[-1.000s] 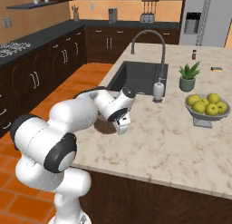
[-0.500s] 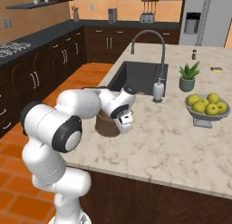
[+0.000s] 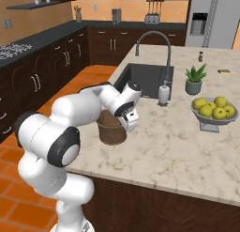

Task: Open the cabinet, pick up the bread from the cabinet and place it in the basket. Then move the basket to the dining counter.

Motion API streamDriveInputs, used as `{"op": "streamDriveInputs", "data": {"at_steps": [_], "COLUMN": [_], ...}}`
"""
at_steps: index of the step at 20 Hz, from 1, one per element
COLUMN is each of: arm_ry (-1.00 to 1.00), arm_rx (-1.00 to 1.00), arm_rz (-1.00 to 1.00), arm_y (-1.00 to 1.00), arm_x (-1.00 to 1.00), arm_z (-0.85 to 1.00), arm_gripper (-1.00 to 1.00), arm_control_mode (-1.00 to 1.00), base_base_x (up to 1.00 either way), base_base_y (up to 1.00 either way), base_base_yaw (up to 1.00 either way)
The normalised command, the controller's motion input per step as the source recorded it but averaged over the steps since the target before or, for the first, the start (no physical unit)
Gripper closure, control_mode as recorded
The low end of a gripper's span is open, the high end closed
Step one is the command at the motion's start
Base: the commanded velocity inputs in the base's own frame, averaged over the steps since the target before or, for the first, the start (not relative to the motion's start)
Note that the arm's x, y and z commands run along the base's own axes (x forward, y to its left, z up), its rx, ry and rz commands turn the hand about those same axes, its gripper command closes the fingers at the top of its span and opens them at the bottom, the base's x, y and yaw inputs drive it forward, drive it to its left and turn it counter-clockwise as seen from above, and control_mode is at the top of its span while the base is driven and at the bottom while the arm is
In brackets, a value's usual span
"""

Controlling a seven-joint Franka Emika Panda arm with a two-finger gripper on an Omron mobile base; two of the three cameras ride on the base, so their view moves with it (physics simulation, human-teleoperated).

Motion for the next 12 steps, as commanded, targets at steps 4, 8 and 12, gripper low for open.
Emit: {"op": "streamDriveInputs", "data": {"at_steps": [4, 8, 12], "arm_ry": [-0.15, -0.18, -0.32], "arm_rx": [-0.06, -0.1, -0.18], "arm_rz": [0.09, 0.14, 0.21], "arm_y": [0.1, 0.35, 0.65], "arm_x": [-0.37, -0.65, -0.68], "arm_z": [0.4, 0.51, 0.75], "arm_gripper": [-1.0, -1.0, -1.0], "arm_control_mode": [-1.0, -1.0, -1.0], "base_base_x": [0.0, 0.0, 0.0], "base_base_y": [0.0, 0.0, 0.0], "base_base_yaw": [0.0, 0.0, 0.0]}}
